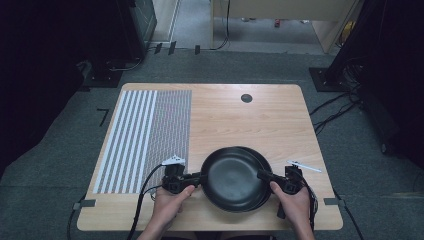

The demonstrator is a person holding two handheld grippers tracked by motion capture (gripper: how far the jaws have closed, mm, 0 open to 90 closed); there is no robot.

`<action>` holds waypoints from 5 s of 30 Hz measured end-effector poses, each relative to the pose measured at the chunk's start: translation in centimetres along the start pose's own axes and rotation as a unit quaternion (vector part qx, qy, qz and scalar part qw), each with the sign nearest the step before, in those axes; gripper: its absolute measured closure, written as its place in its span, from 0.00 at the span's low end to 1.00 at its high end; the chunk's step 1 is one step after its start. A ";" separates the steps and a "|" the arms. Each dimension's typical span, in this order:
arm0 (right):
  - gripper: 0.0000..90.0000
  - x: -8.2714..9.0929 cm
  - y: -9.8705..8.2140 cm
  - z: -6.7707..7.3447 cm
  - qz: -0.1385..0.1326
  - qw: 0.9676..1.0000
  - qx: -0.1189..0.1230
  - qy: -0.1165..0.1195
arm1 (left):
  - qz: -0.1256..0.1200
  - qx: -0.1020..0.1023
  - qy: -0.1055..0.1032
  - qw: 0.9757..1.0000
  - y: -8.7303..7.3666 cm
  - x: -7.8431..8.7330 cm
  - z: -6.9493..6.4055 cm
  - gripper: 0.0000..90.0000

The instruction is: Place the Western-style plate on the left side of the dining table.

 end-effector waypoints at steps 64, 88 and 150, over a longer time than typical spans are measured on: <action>0.94 0.6 0.1 2.4 -0.051 0.992 -0.083 0.079 | -0.006 0.023 0.002 1.000 1.3 2.8 0.5 0.84; 0.94 -4.3 1.1 6.9 -0.022 0.991 -0.080 0.100 | -0.044 0.047 0.026 0.998 2.5 7.6 4.3 0.85; 0.94 -23.3 2.6 18.6 0.101 0.989 -0.079 0.074 | -0.096 0.166 0.104 0.976 1.8 16.0 21.6 0.89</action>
Point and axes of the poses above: each handheld gripper's, and its own axes: x roughly backward along the jaws, y roughly out of its top, z roughly to its left, the point moved 2 cm from there along -x, roughly forward along the jaws, and after that the axes turned 9 degrees about -x, right-handed, at the moved point
